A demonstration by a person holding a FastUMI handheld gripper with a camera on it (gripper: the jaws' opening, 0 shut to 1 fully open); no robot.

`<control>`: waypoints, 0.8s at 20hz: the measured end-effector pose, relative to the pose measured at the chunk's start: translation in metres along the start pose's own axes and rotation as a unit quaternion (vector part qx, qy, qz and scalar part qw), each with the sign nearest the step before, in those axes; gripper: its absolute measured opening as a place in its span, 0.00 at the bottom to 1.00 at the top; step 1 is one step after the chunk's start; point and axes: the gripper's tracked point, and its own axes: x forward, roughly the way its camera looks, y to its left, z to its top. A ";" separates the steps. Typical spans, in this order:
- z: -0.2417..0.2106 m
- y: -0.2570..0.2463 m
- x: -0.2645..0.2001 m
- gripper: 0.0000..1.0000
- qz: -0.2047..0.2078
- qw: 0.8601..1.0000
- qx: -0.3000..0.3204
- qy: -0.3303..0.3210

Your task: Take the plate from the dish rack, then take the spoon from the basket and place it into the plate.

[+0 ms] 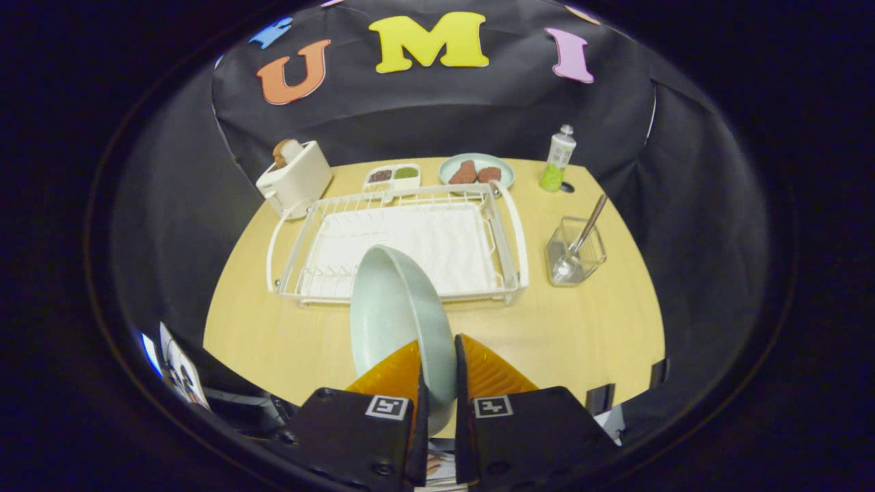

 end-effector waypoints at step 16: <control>-0.070 -0.055 0.104 0.30 0.117 0.979 0.159 0.059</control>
